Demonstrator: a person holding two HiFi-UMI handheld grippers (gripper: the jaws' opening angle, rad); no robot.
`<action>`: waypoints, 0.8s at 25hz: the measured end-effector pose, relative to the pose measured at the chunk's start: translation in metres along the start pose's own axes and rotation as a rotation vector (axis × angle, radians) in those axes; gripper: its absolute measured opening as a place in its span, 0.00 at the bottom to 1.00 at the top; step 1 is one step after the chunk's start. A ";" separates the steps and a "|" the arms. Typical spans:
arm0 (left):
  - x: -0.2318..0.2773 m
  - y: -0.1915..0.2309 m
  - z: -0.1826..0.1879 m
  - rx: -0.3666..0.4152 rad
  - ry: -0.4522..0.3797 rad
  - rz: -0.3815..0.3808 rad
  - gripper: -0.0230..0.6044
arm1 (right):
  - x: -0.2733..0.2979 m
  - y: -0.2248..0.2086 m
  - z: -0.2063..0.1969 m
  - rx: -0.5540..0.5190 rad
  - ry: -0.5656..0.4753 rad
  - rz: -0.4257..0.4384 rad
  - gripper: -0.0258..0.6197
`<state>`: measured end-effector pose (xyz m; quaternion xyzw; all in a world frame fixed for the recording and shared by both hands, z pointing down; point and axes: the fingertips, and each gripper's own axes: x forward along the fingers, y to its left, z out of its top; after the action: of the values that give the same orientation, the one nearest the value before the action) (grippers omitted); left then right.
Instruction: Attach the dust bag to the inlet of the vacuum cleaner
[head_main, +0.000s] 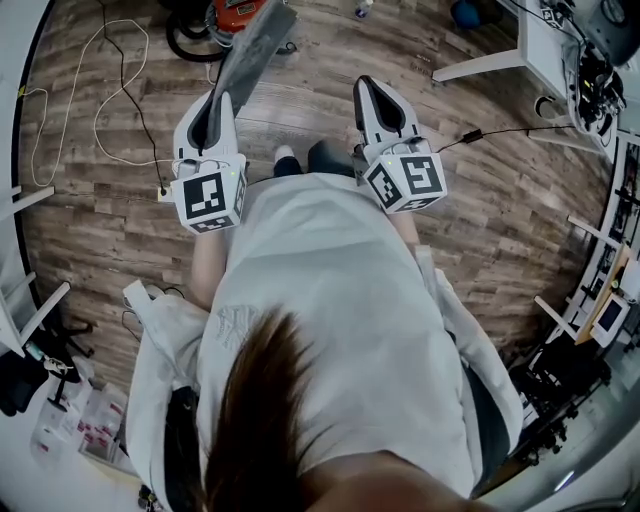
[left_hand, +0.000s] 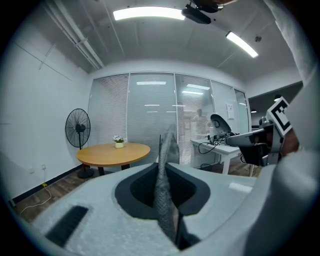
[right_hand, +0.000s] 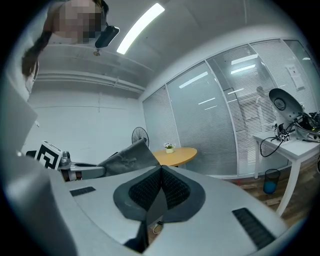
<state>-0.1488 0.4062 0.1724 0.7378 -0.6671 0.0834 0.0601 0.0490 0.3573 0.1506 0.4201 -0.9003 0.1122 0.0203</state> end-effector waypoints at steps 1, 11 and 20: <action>0.001 0.002 -0.001 -0.003 0.005 0.006 0.10 | 0.004 -0.001 0.000 0.002 0.003 0.003 0.04; 0.035 0.018 -0.009 -0.023 0.056 0.086 0.10 | 0.051 -0.029 -0.007 0.047 0.037 0.060 0.04; 0.109 0.039 0.014 -0.014 0.039 0.174 0.10 | 0.133 -0.090 0.011 0.047 0.053 0.137 0.04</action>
<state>-0.1765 0.2928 0.1801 0.6750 -0.7279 0.0981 0.0707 0.0319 0.1991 0.1736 0.3547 -0.9233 0.1452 0.0265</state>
